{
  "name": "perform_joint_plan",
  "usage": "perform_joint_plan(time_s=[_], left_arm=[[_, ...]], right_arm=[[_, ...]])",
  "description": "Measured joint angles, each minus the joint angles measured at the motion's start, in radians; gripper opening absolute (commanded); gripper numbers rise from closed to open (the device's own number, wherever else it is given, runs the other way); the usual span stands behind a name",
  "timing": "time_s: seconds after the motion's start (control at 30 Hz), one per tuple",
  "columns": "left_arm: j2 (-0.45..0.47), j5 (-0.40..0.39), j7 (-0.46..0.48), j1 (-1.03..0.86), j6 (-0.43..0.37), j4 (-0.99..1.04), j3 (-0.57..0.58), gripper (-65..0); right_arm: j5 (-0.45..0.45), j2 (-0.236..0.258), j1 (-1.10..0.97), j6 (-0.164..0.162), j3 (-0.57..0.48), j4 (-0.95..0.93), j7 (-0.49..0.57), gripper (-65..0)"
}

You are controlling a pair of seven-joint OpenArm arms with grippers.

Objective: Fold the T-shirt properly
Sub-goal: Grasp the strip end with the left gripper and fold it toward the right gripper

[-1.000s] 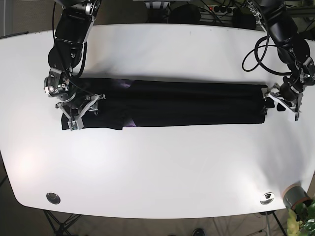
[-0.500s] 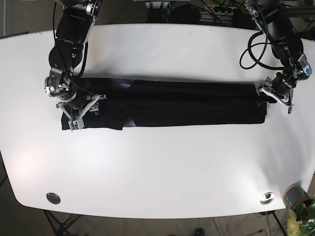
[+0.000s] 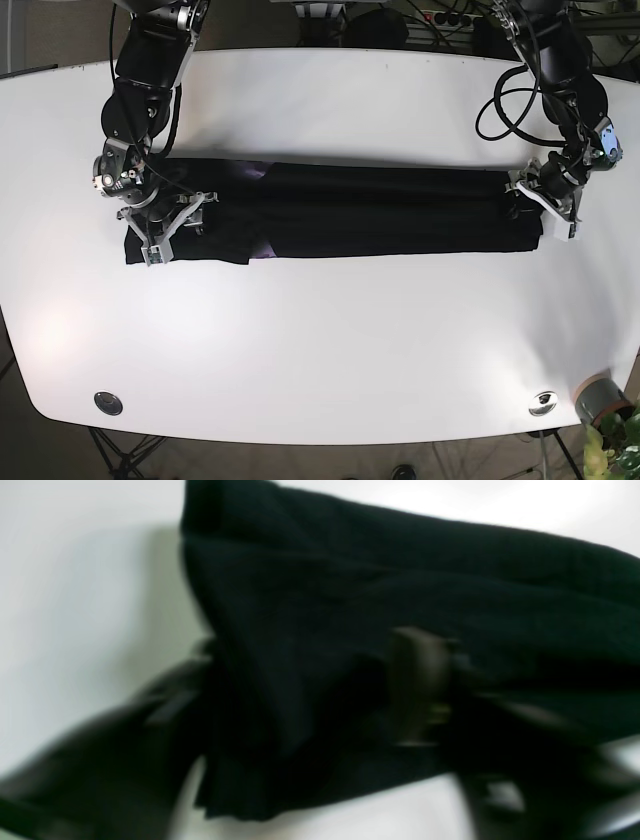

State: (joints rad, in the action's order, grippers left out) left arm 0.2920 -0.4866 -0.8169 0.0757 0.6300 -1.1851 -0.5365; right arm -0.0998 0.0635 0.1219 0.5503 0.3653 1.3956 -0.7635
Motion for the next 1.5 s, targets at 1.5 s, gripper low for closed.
perform_joint_plan(time_s=[1.5], left_arm=[[-0.255, 0.016, 0.032, -0.06, -0.185, -0.462, 0.517, -60.0]], right_arm=[[0.0, -0.002, -0.002, 0.0, 0.0, 0.002, 0.0, -30.6]])
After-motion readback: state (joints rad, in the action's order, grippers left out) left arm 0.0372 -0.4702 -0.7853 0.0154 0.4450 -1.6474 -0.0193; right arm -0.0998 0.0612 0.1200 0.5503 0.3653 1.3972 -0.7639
